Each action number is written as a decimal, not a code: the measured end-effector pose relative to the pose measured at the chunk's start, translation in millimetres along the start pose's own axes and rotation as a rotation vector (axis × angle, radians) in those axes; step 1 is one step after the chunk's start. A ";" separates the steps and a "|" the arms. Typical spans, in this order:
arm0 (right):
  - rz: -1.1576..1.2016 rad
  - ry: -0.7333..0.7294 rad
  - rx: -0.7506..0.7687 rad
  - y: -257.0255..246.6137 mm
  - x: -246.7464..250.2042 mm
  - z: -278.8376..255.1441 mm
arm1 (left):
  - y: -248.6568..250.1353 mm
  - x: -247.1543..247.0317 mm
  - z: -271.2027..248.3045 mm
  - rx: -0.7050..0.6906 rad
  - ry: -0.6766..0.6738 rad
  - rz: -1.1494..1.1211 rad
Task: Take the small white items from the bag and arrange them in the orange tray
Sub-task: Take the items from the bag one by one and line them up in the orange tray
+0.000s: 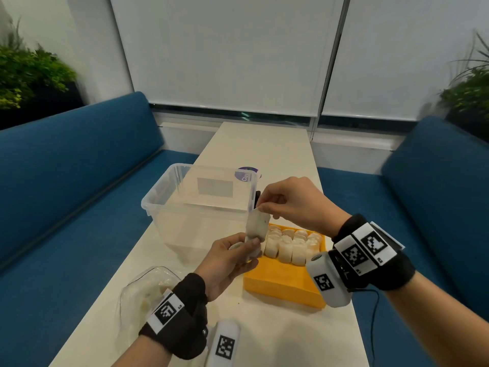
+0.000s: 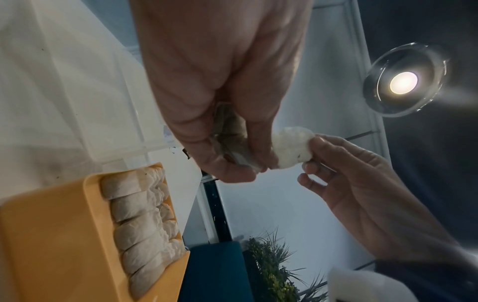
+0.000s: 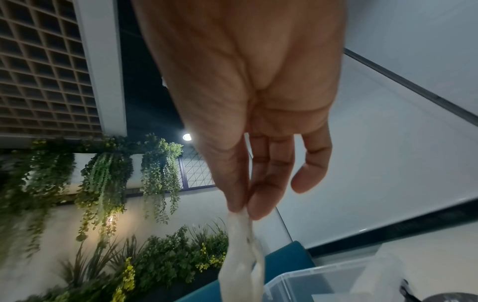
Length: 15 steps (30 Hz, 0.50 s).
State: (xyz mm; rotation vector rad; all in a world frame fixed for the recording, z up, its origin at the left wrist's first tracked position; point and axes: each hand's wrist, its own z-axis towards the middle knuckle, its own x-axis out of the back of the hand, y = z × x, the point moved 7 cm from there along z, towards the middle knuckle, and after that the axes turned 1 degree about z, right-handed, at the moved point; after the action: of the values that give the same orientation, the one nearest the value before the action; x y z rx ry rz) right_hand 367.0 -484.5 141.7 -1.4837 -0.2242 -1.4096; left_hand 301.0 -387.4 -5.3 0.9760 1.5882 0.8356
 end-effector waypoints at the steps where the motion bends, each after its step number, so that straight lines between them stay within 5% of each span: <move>1: 0.013 -0.005 -0.012 2.1 -0.3 -0.4 | -0.8 -1.4 0.5 0.004 -0.007 -0.004; 15: 0.033 0.011 -0.171 55.4 17.6 -10.8 | -10.2 -10.6 6.5 0.049 -0.044 0.002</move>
State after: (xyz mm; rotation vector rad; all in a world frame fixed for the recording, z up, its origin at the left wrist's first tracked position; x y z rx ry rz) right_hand 405.3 -526.2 124.6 -1.6110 -0.0725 -1.4388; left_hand 306.9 -401.1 -11.4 1.0244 1.5765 0.7752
